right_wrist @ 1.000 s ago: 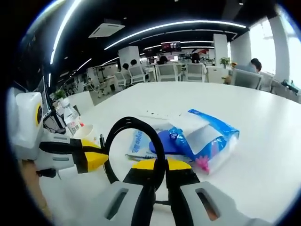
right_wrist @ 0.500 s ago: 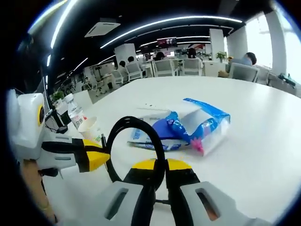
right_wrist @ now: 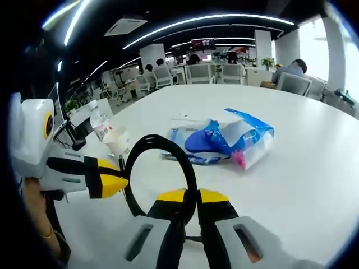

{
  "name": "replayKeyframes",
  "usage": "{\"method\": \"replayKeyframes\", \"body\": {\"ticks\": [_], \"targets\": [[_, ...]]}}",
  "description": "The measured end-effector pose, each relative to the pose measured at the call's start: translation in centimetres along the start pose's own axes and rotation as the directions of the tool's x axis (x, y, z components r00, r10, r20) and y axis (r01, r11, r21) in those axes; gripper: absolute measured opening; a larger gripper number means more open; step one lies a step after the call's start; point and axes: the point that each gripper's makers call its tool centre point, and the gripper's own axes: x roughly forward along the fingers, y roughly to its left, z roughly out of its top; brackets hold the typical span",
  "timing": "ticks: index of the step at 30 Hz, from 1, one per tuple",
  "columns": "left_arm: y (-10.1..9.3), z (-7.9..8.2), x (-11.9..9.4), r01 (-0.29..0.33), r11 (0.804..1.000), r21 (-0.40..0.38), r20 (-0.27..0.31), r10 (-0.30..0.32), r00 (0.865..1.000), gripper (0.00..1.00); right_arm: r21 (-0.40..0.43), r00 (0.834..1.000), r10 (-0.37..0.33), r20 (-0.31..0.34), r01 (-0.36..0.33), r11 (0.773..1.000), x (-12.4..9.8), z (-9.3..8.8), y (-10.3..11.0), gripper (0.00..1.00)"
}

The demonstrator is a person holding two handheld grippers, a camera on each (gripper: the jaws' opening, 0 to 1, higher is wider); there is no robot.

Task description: Arrange the tabletop items into an orderly group along one side of the table until the central work area is clear of visible clutter.

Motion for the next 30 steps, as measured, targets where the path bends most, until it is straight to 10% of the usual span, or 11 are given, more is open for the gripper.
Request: {"method": "replayKeyframes", "body": {"ticks": [19,30], "targets": [[-1.7,-3.7,-0.4,0.019,1.0,0.02,-0.1,-0.017,0.995,0.08,-0.066,0.996,-0.003,-0.084,-0.002,0.998,-0.2,-3.0,0.9,0.05],[-2.1,-3.3,0.3,0.042,0.999,0.007,-0.092,-0.042,0.995,0.08,-0.055,0.993,-0.026,-0.116,0.02,0.998,0.2,-5.0,-0.2,0.05]]}}
